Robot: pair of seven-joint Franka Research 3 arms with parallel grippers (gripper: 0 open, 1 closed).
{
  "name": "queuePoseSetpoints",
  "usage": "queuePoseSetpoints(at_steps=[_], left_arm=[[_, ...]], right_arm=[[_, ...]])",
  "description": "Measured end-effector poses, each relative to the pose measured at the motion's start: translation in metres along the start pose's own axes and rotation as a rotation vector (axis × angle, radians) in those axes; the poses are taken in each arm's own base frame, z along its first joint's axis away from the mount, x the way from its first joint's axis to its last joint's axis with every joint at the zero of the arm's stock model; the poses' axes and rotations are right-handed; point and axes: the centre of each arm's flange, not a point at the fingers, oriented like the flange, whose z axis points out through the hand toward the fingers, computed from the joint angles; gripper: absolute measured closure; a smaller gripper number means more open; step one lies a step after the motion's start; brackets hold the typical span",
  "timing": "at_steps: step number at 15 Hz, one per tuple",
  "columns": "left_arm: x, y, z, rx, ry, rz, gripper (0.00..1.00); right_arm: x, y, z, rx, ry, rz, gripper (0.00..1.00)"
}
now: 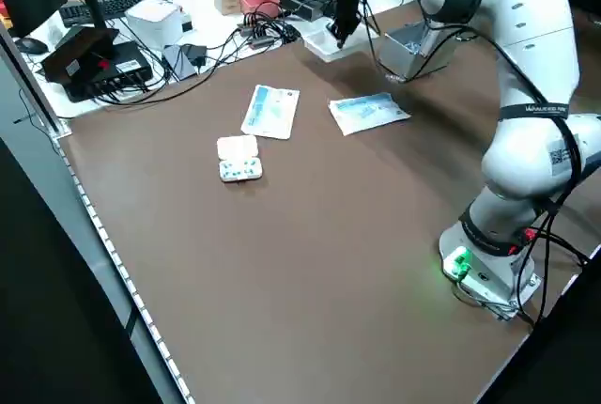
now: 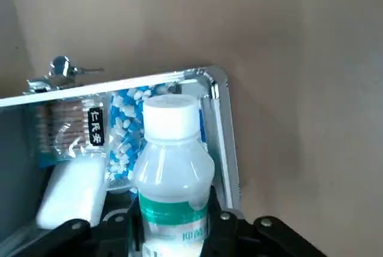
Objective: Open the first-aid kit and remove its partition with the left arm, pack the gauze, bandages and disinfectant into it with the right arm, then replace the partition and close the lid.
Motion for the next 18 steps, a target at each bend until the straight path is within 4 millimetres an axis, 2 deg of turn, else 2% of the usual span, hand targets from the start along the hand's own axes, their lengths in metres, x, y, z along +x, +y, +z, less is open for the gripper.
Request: queuePoseSetpoints(at_steps=[3, 5, 6, 7, 8, 10, 12, 14, 16, 18], left_arm=[[0.003, -0.008, 0.033, -0.005, 0.008, 0.068, 0.96], [0.005, -0.015, 0.043, -0.006, 0.007, 0.078, 0.96], [0.005, -0.016, 0.045, -0.006, 0.005, 0.077, 0.96], [0.004, -0.016, 0.048, -0.006, 0.002, 0.073, 0.96], [0.005, -0.016, 0.051, -0.007, 0.006, 0.071, 0.96], [0.006, -0.016, 0.059, -0.011, 0.023, 0.070, 0.96], [0.006, -0.016, 0.067, -0.013, 0.028, 0.070, 0.94], [0.006, -0.015, 0.072, -0.014, 0.027, 0.070, 0.81], [0.006, -0.015, 0.074, -0.014, 0.027, 0.070, 0.79], [0.008, -0.015, 0.070, -0.015, 0.039, 0.070, 0.63]], right_arm=[[0.000, 0.000, 0.005, -0.004, -0.004, -0.001, 0.60], [0.001, 0.001, 0.007, -0.005, -0.004, 0.000, 0.59], [0.001, 0.000, 0.007, -0.005, -0.004, 0.000, 0.54], [0.001, -0.002, 0.006, 0.003, -0.001, -0.001, 0.41], [0.001, -0.002, 0.006, 0.003, 0.000, -0.001, 0.41], [0.000, -0.005, 0.005, 0.008, 0.002, -0.004, 0.34], [0.000, -0.006, 0.003, 0.010, 0.004, -0.006, 0.34], [0.003, -0.006, -0.001, 0.014, 0.012, -0.004, 0.34], [0.009, -0.005, -0.010, 0.021, 0.026, 0.001, 0.34], [0.020, 0.003, -0.023, 0.028, 0.050, 0.016, 0.34]])
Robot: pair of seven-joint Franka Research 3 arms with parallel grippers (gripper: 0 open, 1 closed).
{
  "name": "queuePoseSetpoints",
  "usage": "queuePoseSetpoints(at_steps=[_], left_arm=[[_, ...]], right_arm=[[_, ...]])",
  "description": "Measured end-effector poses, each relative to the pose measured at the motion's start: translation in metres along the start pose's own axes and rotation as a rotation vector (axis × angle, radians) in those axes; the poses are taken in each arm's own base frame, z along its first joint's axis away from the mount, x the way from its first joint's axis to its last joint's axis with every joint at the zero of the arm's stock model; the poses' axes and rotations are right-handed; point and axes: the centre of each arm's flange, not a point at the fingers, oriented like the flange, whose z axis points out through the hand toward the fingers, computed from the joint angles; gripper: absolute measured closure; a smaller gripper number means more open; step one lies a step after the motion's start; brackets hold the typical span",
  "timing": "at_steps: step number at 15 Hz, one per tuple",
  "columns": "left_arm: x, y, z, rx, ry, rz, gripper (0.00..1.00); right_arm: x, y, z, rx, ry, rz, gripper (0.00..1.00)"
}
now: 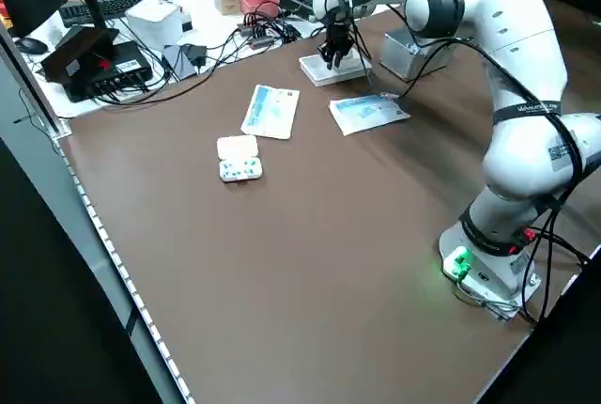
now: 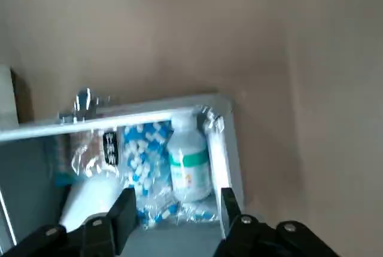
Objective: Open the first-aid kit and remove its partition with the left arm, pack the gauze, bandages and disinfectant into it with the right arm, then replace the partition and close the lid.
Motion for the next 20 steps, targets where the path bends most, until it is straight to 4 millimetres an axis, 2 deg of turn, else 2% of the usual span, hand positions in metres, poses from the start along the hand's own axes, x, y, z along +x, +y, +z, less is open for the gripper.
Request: queuePoseSetpoints(at_steps=[2, 3, 5, 7, 10, 12, 13, 15, 17, 20], left_arm=[[0.008, -0.002, -0.019, -0.003, 0.038, -0.004, 0.46], [0.013, -0.003, -0.037, -0.004, 0.063, -0.005, 0.37], [0.018, -0.003, -0.082, -0.001, 0.090, -0.009, 0.19], [0.016, -0.007, -0.139, 0.006, 0.094, -0.015, 0.01], [-0.002, -0.015, -0.233, 0.023, 0.081, -0.026, 0.00], [-0.019, -0.018, -0.287, 0.033, 0.070, -0.027, 0.00], [-0.037, -0.018, -0.330, 0.041, 0.069, -0.028, 0.00], [-0.055, -0.017, -0.363, 0.050, 0.049, -0.030, 0.00], [-0.074, -0.022, -0.388, 0.059, 0.013, -0.045, 0.00], [-0.092, -0.044, -0.404, 0.071, -0.040, -0.083, 0.00]], right_arm=[[0.018, 0.023, -0.017, -0.012, -0.012, 0.018, 0.34], [0.027, 0.040, -0.026, -0.026, -0.032, 0.015, 0.34], [0.048, 0.075, -0.050, -0.029, -0.039, 0.013, 0.34], [0.069, 0.110, -0.081, -0.020, -0.019, 0.026, 0.34], [0.097, 0.185, -0.121, -0.029, -0.039, 0.067, 0.33], [0.112, 0.243, -0.133, -0.038, -0.077, 0.087, 0.30], [0.121, 0.299, -0.129, -0.042, -0.115, 0.099, 0.28], [0.121, 0.352, -0.113, -0.069, -0.164, 0.115, 0.28], [0.117, 0.395, -0.096, -0.100, -0.204, 0.140, 0.28], [0.108, 0.445, -0.079, -0.114, -0.254, 0.149, 0.28]])
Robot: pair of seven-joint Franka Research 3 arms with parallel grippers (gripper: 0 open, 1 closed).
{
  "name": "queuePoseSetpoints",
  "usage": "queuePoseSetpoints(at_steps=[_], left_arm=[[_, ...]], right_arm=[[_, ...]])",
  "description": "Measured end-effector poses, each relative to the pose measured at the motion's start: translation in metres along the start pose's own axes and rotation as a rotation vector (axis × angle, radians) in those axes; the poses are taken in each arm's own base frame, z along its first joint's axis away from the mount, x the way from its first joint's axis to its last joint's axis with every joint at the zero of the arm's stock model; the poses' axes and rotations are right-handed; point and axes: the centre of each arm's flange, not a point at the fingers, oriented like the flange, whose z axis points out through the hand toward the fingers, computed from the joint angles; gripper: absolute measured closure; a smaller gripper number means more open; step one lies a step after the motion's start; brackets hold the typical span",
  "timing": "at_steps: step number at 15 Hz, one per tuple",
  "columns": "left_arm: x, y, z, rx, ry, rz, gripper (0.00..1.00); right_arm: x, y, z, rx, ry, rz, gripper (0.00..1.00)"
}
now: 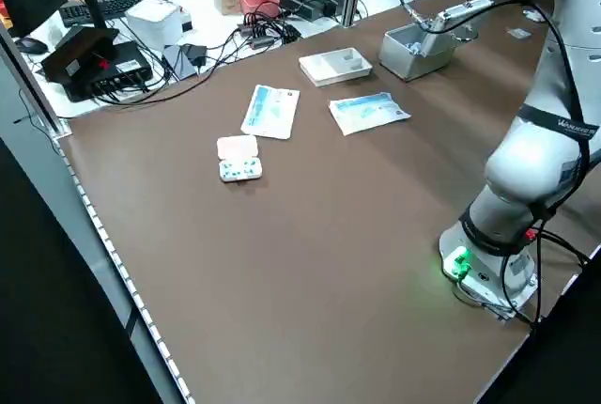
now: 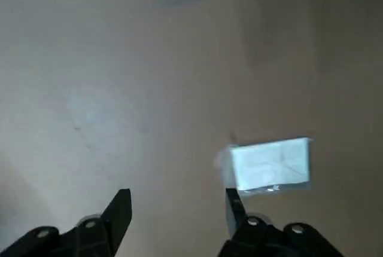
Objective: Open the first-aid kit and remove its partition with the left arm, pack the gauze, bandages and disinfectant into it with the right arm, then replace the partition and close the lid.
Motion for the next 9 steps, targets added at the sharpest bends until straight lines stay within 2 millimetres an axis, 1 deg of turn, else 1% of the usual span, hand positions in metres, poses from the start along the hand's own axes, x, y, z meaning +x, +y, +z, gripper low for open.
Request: queuePoseSetpoints(at_steps=[3, 5, 6, 7, 9], left_arm=[[-0.006, -0.026, 0.000, 0.005, -0.020, -0.035, 0.00], [-0.010, -0.045, -0.002, 0.007, -0.004, -0.066, 0.00], [-0.013, -0.053, -0.005, 0.008, 0.005, -0.078, 0.00], [-0.015, -0.060, -0.008, 0.008, 0.013, -0.089, 0.00], [-0.019, -0.066, -0.013, 0.010, 0.023, -0.099, 0.00]], right_arm=[[-0.001, 0.047, 0.022, -0.002, -0.051, 0.024, 0.29], [-0.005, 0.078, 0.043, -0.007, -0.095, 0.024, 0.30], [-0.007, 0.090, 0.053, -0.009, -0.111, 0.024, 0.30], [-0.009, 0.099, 0.063, -0.019, -0.119, 0.024, 0.30], [-0.013, 0.105, 0.083, -0.038, -0.124, 0.021, 0.31]])
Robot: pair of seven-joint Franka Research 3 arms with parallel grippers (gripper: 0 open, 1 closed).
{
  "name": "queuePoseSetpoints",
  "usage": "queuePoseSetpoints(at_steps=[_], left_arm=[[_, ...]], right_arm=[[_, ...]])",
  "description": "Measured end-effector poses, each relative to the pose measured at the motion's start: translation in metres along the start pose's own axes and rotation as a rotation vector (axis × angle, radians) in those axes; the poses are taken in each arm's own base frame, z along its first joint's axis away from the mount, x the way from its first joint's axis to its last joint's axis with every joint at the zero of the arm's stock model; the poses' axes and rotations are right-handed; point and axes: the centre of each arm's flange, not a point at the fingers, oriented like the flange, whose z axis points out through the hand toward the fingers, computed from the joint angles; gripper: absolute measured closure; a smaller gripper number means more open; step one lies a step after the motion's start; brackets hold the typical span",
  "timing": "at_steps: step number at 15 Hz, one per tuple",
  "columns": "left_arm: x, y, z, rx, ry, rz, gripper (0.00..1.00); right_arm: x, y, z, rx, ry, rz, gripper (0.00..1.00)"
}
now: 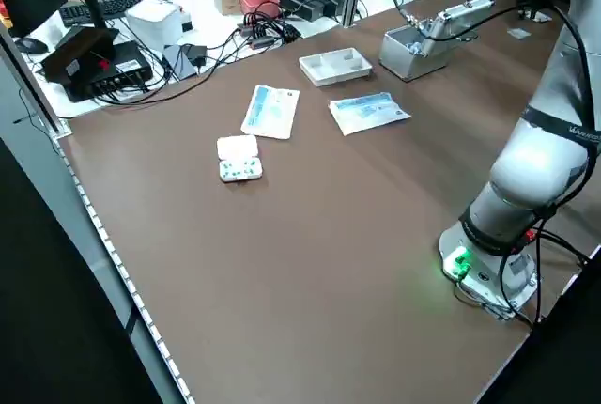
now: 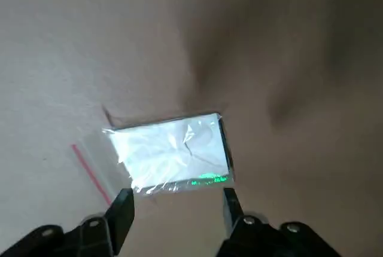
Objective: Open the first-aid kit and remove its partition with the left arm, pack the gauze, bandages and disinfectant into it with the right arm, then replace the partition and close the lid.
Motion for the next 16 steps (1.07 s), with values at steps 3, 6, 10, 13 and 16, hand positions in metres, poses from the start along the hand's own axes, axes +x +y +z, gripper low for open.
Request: queuePoseSetpoints(at_steps=[3, 6, 10, 13, 16], left_arm=[[-0.002, -0.001, -0.002, 0.000, 0.004, -0.001, 0.00], [-0.001, -0.001, 0.000, 0.000, 0.001, -0.001, 0.00], [-0.001, 0.000, 0.000, 0.001, 0.000, 0.000, 0.00], [-0.001, 0.000, 0.001, 0.000, 0.003, 0.001, 0.00], [-0.001, 0.000, 0.001, 0.000, 0.005, 0.001, 0.00]], right_arm=[[-0.004, -0.004, 0.029, -0.027, -0.012, -0.018, 0.38], [-0.005, -0.003, 0.037, -0.083, -0.023, -0.045, 0.41], [0.002, -0.003, 0.050, -0.109, -0.009, -0.062, 0.44], [0.002, -0.011, 0.050, -0.110, -0.007, -0.074, 0.44], [0.002, -0.014, 0.050, -0.112, -0.004, -0.080, 0.44]])
